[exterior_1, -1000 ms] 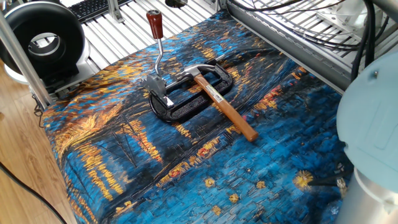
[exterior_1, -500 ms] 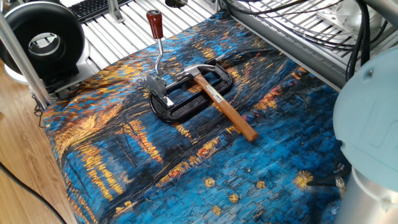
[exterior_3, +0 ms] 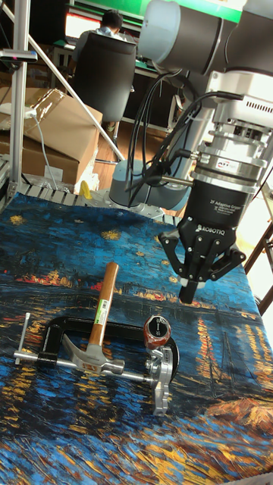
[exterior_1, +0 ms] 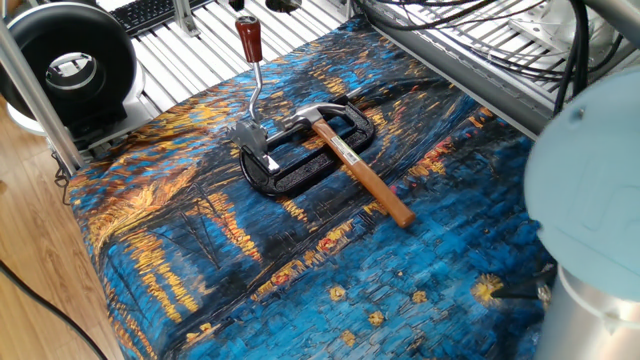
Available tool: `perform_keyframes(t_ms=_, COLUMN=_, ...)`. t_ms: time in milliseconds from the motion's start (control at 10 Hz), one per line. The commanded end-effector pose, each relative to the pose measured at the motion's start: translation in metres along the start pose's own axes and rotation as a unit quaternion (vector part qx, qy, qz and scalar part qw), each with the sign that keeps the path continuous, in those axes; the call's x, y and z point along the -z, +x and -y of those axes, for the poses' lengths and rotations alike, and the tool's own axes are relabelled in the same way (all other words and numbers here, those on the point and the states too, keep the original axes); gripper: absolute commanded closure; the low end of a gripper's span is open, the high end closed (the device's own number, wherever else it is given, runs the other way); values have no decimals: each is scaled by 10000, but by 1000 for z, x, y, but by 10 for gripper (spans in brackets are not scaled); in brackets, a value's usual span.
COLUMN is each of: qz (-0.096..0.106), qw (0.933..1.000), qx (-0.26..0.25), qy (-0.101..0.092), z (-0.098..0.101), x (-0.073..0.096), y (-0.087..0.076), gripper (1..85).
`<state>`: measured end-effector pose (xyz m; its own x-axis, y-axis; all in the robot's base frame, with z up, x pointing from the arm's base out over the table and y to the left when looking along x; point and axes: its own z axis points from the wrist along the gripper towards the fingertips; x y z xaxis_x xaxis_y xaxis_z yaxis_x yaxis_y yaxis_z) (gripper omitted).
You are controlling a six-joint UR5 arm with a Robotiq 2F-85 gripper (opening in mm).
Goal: Push down the lever
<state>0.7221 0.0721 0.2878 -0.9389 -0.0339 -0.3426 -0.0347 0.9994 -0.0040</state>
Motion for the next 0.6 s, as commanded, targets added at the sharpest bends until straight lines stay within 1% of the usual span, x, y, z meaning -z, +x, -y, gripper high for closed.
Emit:
perform_keyframes(t_ms=0, qz=102, qw=9999, qx=-37, qy=-128, z=-3, x=-7, y=-24, gripper=797)
perform_keyframes(t_ms=200, qz=256, qw=9996, qx=15, qy=-142, z=-3, x=-13, y=-38, gripper=797)
perform_keyframes(t_ms=400, qz=332, qw=9994, qx=43, qy=-123, z=-1, x=-20, y=-45, gripper=797)
perform_keyframes(t_ms=500, qz=385, qw=9992, qx=80, qy=-105, z=1, x=-27, y=-50, gripper=797)
